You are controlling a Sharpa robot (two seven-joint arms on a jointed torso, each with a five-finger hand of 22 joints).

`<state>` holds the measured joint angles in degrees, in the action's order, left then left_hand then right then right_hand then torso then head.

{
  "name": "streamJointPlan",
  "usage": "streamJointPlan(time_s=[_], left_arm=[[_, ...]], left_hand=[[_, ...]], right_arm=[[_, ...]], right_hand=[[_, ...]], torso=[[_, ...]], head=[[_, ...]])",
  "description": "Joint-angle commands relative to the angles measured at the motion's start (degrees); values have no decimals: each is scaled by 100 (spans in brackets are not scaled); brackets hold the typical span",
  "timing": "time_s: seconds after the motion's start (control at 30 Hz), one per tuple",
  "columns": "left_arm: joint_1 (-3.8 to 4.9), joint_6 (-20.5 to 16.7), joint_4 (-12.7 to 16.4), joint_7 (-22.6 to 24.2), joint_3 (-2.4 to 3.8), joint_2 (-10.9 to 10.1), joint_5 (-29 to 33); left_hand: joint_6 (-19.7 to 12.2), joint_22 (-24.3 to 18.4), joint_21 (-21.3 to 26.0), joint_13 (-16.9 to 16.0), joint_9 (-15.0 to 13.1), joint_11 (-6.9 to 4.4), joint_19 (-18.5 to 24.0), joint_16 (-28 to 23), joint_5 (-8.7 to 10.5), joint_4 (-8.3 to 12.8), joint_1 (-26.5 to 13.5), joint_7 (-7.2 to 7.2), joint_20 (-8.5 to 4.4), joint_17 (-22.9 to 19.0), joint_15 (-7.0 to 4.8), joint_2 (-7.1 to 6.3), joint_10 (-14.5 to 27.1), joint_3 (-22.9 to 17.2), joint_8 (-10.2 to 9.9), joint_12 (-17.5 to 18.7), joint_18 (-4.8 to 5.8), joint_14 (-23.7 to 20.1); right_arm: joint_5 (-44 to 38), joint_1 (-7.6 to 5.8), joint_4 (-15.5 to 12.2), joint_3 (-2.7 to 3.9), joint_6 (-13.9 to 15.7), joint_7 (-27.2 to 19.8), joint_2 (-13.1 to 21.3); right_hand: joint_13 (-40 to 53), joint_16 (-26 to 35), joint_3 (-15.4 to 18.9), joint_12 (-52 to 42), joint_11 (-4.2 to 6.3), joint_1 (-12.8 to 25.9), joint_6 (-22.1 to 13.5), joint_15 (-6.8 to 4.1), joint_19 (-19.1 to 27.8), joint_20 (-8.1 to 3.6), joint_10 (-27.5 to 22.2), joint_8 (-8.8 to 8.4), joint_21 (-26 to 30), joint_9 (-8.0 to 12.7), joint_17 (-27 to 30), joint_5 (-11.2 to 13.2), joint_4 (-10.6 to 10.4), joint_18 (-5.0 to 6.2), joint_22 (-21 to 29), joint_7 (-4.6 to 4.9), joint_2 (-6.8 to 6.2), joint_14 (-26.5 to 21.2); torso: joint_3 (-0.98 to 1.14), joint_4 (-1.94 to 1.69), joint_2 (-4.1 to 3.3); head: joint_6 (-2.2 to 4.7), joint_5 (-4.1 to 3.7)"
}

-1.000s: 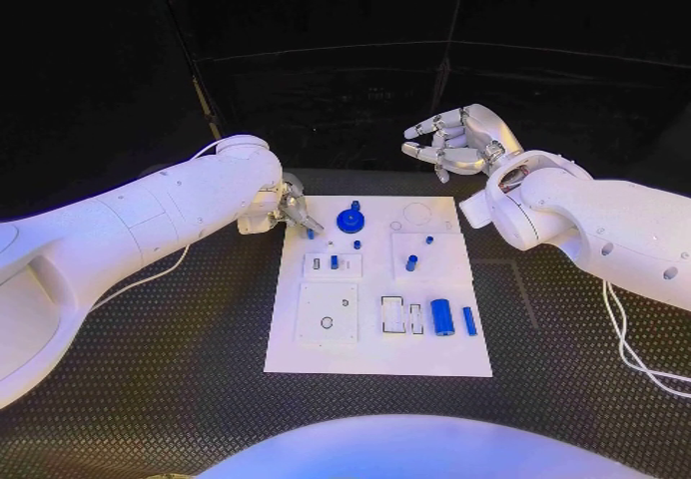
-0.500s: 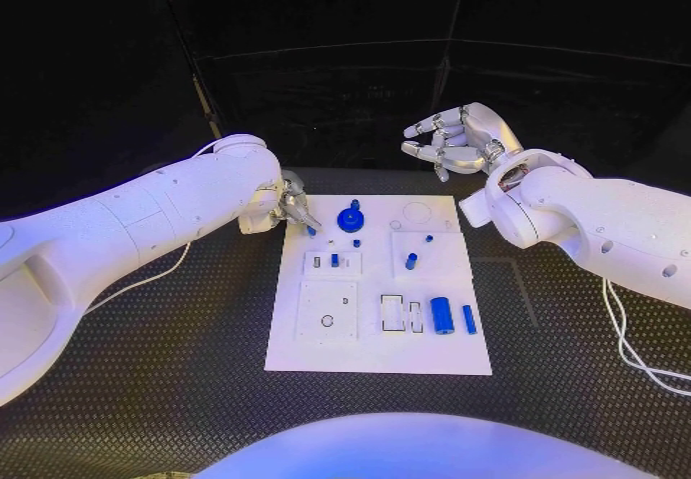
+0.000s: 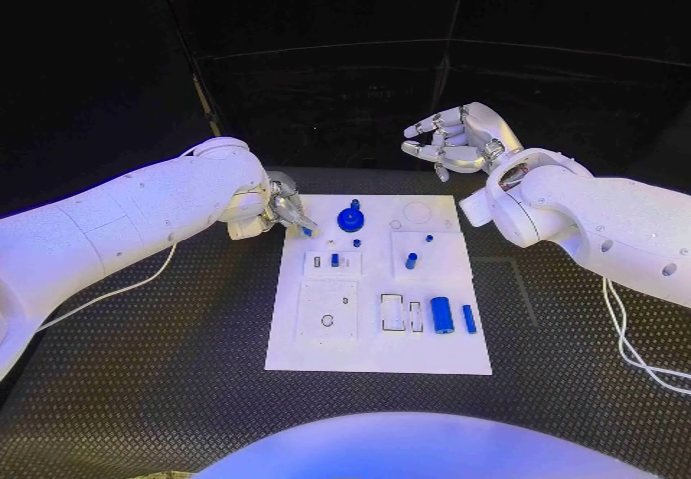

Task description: Assemble the parts on the task board

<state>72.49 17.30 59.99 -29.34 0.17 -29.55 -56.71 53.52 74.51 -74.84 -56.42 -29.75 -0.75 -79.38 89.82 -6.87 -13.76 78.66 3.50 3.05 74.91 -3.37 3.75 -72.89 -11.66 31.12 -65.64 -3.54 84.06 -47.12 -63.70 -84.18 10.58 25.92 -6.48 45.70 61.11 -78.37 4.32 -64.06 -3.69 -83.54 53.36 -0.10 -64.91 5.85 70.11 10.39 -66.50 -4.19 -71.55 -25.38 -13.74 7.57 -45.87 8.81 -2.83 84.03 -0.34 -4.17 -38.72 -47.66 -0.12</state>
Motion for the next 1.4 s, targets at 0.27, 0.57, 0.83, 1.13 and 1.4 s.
streamJointPlan(time_s=[0.27,0.57,0.83,1.13,1.4], left_arm=[[-29,-901,1058,7,-4,-568,400],[-209,-1308,1616,17,-38,-817,49],[-331,-1433,1825,-1,-162,-895,-289],[-380,-1397,1899,-26,-218,-918,-518],[-391,-1175,1933,-58,-234,-919,-683]], left_hand=[[-64,60,7,78,-69,-9,-62,18,-9,815,-394,-21,-42,1509,-45,-369,-80,-1556,195,39,-76,594],[-71,129,-42,24,-110,-16,-112,18,-4,911,-568,-31,-54,1509,-58,-496,-136,-1907,301,-23,-61,594],[-76,149,-56,19,-121,-19,-126,18,-1,938,-631,-33,-58,1509,-62,-531,-149,-2017,332,-35,-57,594],[-81,170,-74,-1,-127,-21,-141,18,2,953,-664,-34,-60,1509,-64,-544,-163,-2073,349,-53,-52,594],[-88,181,-82,8,-132,-24,-149,18,3,982,-682,-37,-63,1509,-67,-566,-165,-2120,363,-52,-49,594]], right_arm=[[7,-9,26,3,-74,-26,-3],[7,-8,55,1,-95,-22,-23],[7,-7,65,-1,-107,-19,-28],[7,-6,74,-3,-114,-18,-32],[7,-5,71,-4,-117,-16,-25]], right_hand=[[6,24,-10,-17,2,-24,-42,-51,12,-15,-1,28,34,5,-6,-19,-6,78,8,-9,55,175],[6,24,-10,-17,2,-24,-42,-51,12,-15,-1,28,34,5,-6,-19,-6,78,8,-9,55,175],[6,24,-10,-17,2,-24,-42,-51,12,-15,-1,28,34,5,-6,-19,-6,78,8,-9,55,175],[6,24,-10,-17,2,-24,-42,-51,12,-15,-1,28,34,5,-6,-19,-6,78,8,-9,55,175],[6,24,-10,-17,2,-24,-42,-51,12,-15,-1,28,34,5,-6,-19,-6,78,8,-9,55,175]], torso=[[2,2,4],[-5,9,-1],[-3,16,-7],[0,17,-9],[1,20,-8]], head=[[-5,72],[0,96],[-10,97],[-13,94],[-25,93]])
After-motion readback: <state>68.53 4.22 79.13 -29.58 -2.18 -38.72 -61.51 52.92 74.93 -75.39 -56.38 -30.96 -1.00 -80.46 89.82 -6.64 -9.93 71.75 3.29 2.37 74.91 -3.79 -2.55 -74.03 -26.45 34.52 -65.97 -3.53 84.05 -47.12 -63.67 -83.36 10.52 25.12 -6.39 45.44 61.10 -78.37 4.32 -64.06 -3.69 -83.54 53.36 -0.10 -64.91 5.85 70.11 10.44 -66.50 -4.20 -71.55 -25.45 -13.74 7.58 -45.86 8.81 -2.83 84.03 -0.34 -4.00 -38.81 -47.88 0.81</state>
